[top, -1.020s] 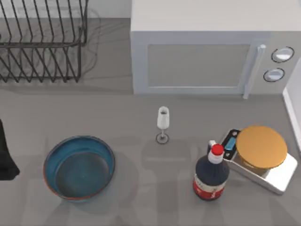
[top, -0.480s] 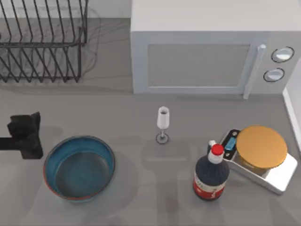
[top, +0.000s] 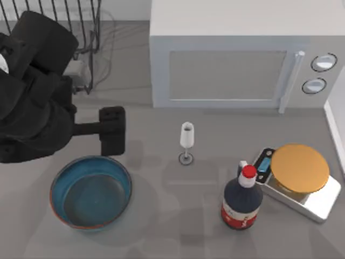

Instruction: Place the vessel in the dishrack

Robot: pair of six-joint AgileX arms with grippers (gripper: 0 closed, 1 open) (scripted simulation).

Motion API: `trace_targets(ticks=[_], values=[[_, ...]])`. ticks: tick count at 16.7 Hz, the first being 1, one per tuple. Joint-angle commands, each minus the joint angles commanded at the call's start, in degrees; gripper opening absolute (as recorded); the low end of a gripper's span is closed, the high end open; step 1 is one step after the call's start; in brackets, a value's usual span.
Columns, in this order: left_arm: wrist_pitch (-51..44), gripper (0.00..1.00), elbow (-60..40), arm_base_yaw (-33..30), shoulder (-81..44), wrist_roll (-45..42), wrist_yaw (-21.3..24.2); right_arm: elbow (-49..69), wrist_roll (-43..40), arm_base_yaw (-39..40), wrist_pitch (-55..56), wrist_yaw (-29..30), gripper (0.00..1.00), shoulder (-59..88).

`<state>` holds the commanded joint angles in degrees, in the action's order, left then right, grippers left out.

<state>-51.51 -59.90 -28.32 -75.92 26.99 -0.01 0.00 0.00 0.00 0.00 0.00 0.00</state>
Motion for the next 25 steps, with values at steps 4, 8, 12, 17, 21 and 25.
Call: trace_targets(ticks=[4,8,12,17,21,25], values=[[-10.84,1.00,-13.05,-5.92,-16.38,5.94,-0.03,0.00,0.00,0.00,0.00,0.00,1.00,0.00],[-16.89,1.00,-20.82,-9.39,-25.41,9.38,0.03,0.00,0.00,0.00,0.00,0.00,1.00,0.00],[-17.76,1.00,-21.98,-9.89,-26.68,9.88,0.04,0.00,0.00,0.00,0.00,0.00,1.00,0.00],[-15.41,1.00,-19.97,-9.66,-27.24,9.69,0.05,0.00,0.00,0.00,0.00,0.00,1.00,0.00],[-5.01,1.00,-13.23,-9.67,-30.31,9.60,0.06,0.00,0.00,0.00,0.00,0.00,1.00,0.00],[3.42,1.00,-7.38,-9.71,-33.11,9.60,0.07,0.00,0.00,0.00,0.00,0.00,1.00,0.00]])
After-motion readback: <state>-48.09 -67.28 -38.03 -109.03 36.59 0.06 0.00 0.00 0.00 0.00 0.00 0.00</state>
